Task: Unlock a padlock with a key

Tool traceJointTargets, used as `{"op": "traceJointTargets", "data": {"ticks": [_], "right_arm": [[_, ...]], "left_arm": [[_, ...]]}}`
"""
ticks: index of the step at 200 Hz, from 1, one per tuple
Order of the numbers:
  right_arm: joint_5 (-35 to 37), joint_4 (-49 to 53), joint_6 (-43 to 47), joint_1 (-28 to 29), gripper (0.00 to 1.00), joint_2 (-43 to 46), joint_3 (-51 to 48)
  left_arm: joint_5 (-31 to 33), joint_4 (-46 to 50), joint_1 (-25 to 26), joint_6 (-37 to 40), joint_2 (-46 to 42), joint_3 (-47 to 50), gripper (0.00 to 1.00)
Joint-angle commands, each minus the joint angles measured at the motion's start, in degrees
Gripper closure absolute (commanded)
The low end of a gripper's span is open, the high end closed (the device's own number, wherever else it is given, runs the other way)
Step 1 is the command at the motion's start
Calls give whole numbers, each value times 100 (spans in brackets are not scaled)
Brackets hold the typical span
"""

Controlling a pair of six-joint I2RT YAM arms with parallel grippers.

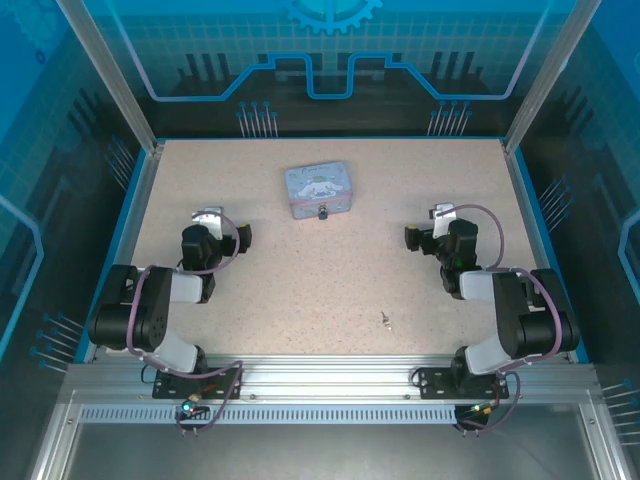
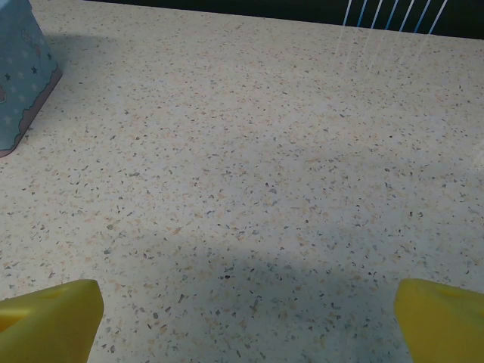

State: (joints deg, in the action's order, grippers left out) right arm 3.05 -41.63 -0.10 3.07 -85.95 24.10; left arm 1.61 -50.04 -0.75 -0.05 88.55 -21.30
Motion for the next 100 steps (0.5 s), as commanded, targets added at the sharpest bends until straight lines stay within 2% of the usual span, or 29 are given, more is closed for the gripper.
{"op": "traceJointTargets", "data": {"ticks": [1,100], "right_arm": [[47,-144,61,32,0,-19,68],[-17,-25,16,-16,0,26,128]], "left_arm": [[-99,-198,-39,-38,14,-85,1],[11,-231,-39,-91,-5,-60,1]]}}
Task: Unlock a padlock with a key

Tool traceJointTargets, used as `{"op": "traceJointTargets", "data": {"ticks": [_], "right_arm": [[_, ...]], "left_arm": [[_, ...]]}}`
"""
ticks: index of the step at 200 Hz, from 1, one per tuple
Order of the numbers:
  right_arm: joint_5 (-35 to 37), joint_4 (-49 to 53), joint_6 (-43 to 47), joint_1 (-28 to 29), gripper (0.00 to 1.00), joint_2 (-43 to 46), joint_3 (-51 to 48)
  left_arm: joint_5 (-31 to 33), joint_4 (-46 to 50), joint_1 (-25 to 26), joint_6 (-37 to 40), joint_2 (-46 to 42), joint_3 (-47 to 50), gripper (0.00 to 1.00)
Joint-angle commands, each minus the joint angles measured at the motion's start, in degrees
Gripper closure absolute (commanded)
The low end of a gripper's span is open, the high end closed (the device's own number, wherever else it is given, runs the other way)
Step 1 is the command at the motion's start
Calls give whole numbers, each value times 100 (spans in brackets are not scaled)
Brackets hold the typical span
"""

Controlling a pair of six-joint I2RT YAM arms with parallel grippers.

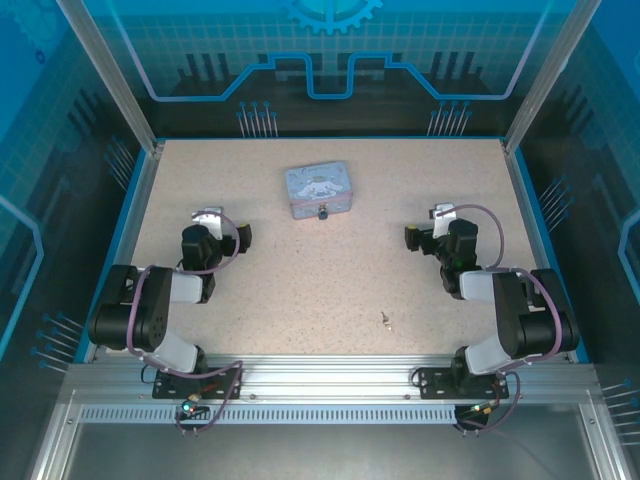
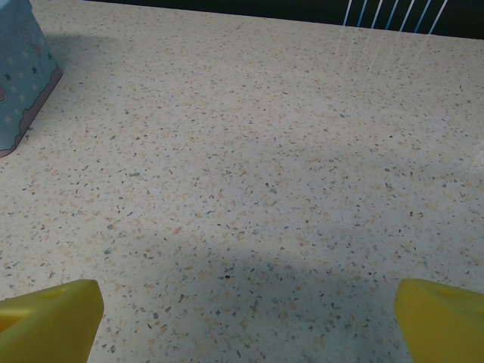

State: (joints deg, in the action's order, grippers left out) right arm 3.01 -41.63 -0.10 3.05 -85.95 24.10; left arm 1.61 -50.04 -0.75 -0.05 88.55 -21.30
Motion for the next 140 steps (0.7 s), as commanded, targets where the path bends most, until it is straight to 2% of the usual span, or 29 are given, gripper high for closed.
{"op": "traceJointTargets", "data": {"ticks": [1,16,34,60,75,88,102,117,140], "right_arm": [[-7,17,13,-19,0,44,151],[-114,1035,1,-56,0,433,557],[-195,2428,-221,-41,0,1113,1070],[-775,4165,-932,164,0,1912,1710],[-903,5316,-1176,543,0,2104,2178],[-814,6264,-1200,1022,0,2184,2531],[-610,7067,-1296,1557,0,2247,2757],[-580,7787,-1572,1890,1,2237,2870],[-676,8703,-1996,2245,7,2181,2857]], "left_arm": [[35,-233,-39,-100,-9,-55,1],[182,-101,-32,-114,-488,73,1],[513,630,43,-181,-1526,133,1],[549,3094,69,-971,-2806,-674,1],[563,4641,75,-1829,-3013,-1381,1],[205,5522,75,-2344,-3052,-1769,1],[-318,5801,138,-2836,-3144,-1796,1],[-747,5729,398,-3239,-3287,-1608,1],[-805,5744,1028,-3513,-3416,-1446,1]]}}
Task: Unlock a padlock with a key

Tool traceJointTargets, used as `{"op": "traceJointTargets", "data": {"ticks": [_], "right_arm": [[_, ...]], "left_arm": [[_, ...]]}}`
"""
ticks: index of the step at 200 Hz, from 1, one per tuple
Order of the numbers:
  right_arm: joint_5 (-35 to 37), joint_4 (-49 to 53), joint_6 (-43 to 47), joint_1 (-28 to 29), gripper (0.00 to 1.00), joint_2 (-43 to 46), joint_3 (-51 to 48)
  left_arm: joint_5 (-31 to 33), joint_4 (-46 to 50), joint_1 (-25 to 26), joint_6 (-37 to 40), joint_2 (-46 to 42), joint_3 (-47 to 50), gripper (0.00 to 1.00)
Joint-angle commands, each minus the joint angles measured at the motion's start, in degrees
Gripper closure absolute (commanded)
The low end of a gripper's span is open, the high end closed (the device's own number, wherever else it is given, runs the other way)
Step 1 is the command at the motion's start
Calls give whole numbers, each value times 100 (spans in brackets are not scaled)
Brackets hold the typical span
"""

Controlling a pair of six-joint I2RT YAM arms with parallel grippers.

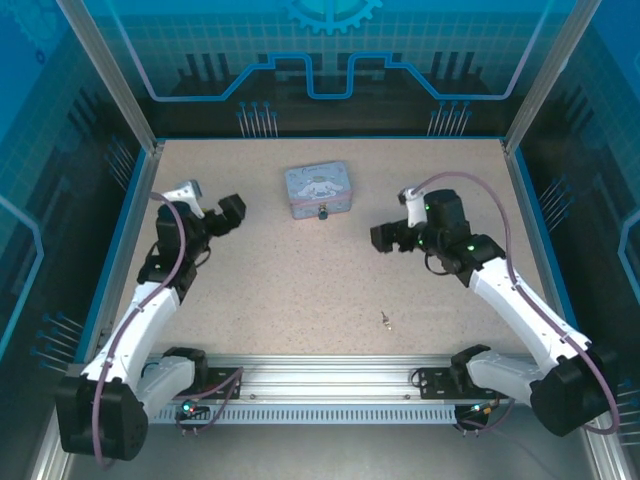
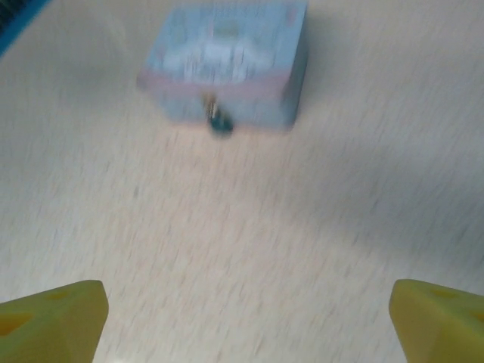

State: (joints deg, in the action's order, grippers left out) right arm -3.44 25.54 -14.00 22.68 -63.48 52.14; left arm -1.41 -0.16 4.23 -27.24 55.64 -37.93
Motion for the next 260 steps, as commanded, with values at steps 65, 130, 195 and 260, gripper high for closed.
{"op": "traceJointTargets", "data": {"ticks": [65,130,195,260], "right_arm": [[-133,2777,-1519,1247,27,-375,-831],[-26,2054,-1870,1707,39,-1294,-1007],[256,1894,-1808,1835,53,-1962,-784],[362,1862,-1747,1897,59,-2272,-631]], "left_arm": [[-471,-186,1755,-1073,358,368,1],[-579,-561,1959,-1064,861,128,1],[-499,-600,1979,-1075,760,278,1],[-510,-459,1984,-992,686,201,1]]}}
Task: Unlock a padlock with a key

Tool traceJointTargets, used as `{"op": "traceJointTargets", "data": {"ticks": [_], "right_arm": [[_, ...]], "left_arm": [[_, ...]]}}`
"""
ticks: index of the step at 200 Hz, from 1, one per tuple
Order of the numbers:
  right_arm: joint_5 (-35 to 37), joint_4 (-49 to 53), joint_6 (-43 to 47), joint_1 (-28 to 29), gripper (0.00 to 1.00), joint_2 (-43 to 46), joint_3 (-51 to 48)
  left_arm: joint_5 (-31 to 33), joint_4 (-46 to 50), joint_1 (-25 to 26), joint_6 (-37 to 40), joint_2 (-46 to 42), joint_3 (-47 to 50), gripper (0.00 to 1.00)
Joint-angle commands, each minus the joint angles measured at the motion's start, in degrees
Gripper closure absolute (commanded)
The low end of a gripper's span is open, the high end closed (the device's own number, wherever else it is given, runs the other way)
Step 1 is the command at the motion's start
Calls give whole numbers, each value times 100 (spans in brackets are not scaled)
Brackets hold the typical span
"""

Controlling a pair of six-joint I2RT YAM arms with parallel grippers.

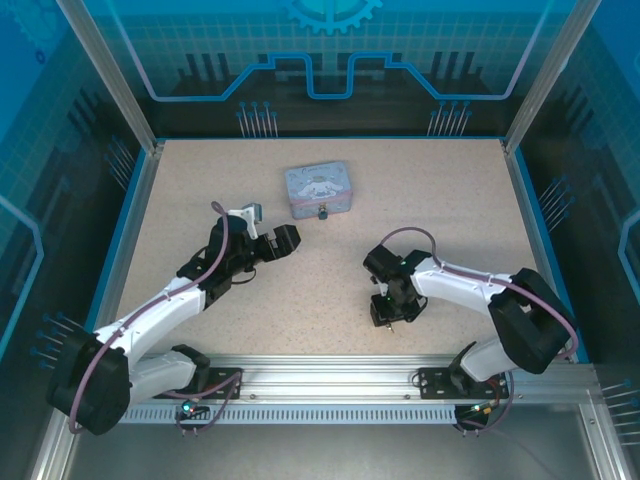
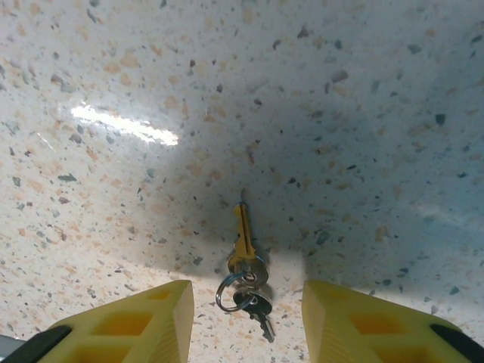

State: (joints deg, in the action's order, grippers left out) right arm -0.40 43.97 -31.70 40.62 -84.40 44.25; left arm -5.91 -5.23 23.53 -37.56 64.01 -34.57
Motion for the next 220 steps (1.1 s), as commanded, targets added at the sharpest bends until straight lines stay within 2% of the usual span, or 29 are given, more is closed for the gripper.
{"op": "traceJointTargets", "data": {"ticks": [1,56,144,161,183,220], "right_arm": [[58,22,24,103,59,-185,161],[92,-26,25,277,68,-510,211],[96,-209,76,250,95,-147,166],[-88,-345,166,146,100,21,91],[-425,-654,413,-2,100,389,-24],[-1537,-1599,832,-585,100,1466,-207]], "left_arm": [[-59,49,50,43,-156,-137,1],[-22,153,49,89,-213,-138,1],[-1,249,48,161,-196,-217,1],[-30,242,50,160,-198,-225,1],[-160,177,50,150,-225,-261,1],[-694,-271,49,119,-378,-305,1]]}}
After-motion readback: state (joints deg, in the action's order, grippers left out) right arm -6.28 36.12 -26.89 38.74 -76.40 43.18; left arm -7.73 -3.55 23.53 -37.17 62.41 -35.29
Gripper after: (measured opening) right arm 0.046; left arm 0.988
